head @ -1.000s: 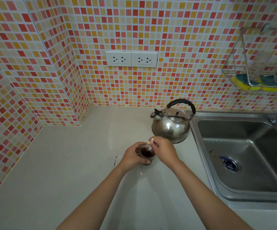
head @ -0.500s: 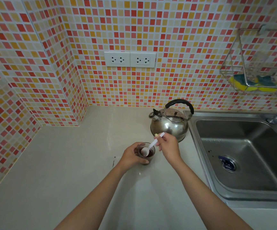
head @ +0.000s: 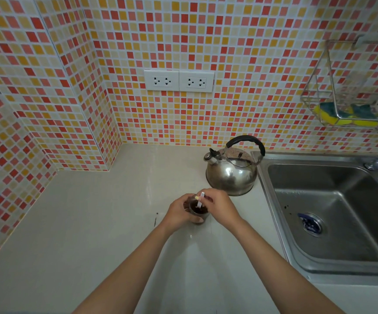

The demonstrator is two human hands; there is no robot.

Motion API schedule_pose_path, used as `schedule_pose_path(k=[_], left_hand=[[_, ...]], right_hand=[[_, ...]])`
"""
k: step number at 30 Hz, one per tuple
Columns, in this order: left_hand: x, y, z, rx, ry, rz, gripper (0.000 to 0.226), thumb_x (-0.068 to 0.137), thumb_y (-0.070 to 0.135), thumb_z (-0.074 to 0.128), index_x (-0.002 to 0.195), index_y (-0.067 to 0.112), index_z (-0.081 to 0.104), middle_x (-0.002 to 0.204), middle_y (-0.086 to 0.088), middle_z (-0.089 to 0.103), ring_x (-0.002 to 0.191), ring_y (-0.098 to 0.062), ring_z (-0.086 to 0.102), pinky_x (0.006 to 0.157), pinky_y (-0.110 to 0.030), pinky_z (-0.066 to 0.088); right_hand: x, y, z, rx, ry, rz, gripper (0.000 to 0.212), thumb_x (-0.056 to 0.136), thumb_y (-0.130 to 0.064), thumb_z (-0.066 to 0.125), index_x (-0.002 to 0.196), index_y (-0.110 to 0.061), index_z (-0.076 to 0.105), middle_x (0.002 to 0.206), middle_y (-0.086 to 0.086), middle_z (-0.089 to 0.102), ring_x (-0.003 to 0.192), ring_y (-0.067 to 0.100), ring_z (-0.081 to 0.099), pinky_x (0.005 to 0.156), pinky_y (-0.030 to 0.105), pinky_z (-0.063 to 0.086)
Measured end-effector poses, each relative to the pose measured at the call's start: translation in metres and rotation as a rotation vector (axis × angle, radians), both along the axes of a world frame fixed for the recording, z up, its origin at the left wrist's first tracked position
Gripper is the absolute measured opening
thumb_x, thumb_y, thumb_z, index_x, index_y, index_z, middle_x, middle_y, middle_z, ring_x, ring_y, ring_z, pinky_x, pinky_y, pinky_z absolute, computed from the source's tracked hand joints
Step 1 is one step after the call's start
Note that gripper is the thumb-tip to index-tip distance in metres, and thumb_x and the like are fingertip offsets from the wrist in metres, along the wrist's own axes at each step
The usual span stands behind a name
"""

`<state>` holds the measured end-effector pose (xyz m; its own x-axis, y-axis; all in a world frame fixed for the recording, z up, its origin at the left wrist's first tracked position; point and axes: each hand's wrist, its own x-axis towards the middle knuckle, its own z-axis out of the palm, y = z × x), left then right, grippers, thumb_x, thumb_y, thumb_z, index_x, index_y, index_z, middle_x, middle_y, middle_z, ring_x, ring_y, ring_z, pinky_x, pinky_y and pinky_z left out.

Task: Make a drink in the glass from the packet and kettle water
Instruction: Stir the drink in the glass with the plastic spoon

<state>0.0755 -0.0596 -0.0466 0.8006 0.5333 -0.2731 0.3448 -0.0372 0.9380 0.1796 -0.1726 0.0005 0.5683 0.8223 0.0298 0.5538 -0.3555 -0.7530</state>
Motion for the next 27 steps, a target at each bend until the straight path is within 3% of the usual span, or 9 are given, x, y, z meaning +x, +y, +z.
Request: schedule_pose_path(k=[3, 8, 13, 17, 22, 27], left_hand=[[0.0, 0.0, 0.001, 0.006, 0.008, -0.005, 0.075, 0.05, 0.0, 0.088, 0.119, 0.016, 0.063, 0.114, -0.007, 0.071, 0.109, -0.026, 0.065, 0.098, -0.041, 0.053], [0.0, 0.0, 0.001, 0.014, 0.009, -0.008, 0.073, 0.051, 0.0, 0.087, 0.118, 0.017, 0.063, 0.11, -0.006, 0.072, 0.104, -0.027, 0.066, 0.094, -0.042, 0.055], [0.0, 0.0, 0.002, 0.002, 0.006, -0.009, 0.074, 0.052, -0.003, 0.086, 0.12, 0.015, 0.062, 0.115, -0.008, 0.07, 0.108, -0.026, 0.065, 0.096, -0.037, 0.054], [0.0, 0.0, 0.002, 0.013, 0.009, -0.008, 0.072, 0.053, -0.002, 0.087, 0.119, 0.014, 0.063, 0.11, -0.009, 0.071, 0.105, -0.029, 0.066, 0.092, -0.039, 0.055], [0.001, 0.0, 0.002, 0.009, 0.01, -0.009, 0.073, 0.052, -0.002, 0.087, 0.119, 0.014, 0.063, 0.113, -0.009, 0.071, 0.107, -0.027, 0.066, 0.096, -0.04, 0.054], [0.001, 0.001, 0.0, 0.004, 0.009, -0.002, 0.069, 0.05, -0.003, 0.086, 0.114, 0.013, 0.065, 0.106, -0.01, 0.073, 0.102, -0.031, 0.068, 0.092, -0.043, 0.056]], right_hand=[[0.006, -0.003, 0.002, -0.063, -0.157, -0.032, 0.019, 0.093, -0.021, 0.052, 0.089, -0.011, 0.069, 0.085, 0.006, 0.068, 0.078, 0.023, 0.059, 0.065, 0.034, 0.046], [0.001, 0.0, 0.001, -0.046, 0.018, -0.016, 0.019, 0.09, -0.022, 0.057, 0.081, -0.01, 0.068, 0.074, 0.016, 0.066, 0.067, 0.023, 0.055, 0.062, 0.034, 0.043], [0.007, 0.0, 0.003, -0.095, -0.16, -0.046, 0.016, 0.091, -0.022, 0.054, 0.089, -0.014, 0.068, 0.082, 0.005, 0.069, 0.076, 0.023, 0.06, 0.06, 0.032, 0.043], [0.002, 0.004, 0.001, -0.074, 0.012, -0.028, 0.016, 0.09, -0.024, 0.058, 0.083, -0.015, 0.069, 0.071, 0.01, 0.066, 0.068, 0.026, 0.059, 0.06, 0.031, 0.043], [0.008, 0.002, 0.005, -0.106, -0.145, -0.015, 0.017, 0.091, -0.023, 0.054, 0.085, -0.015, 0.068, 0.078, 0.005, 0.068, 0.073, 0.023, 0.06, 0.062, 0.035, 0.047], [0.002, 0.007, 0.005, -0.096, -0.004, 0.024, 0.018, 0.089, -0.025, 0.058, 0.079, -0.013, 0.067, 0.07, 0.011, 0.066, 0.066, 0.024, 0.057, 0.06, 0.034, 0.043]])
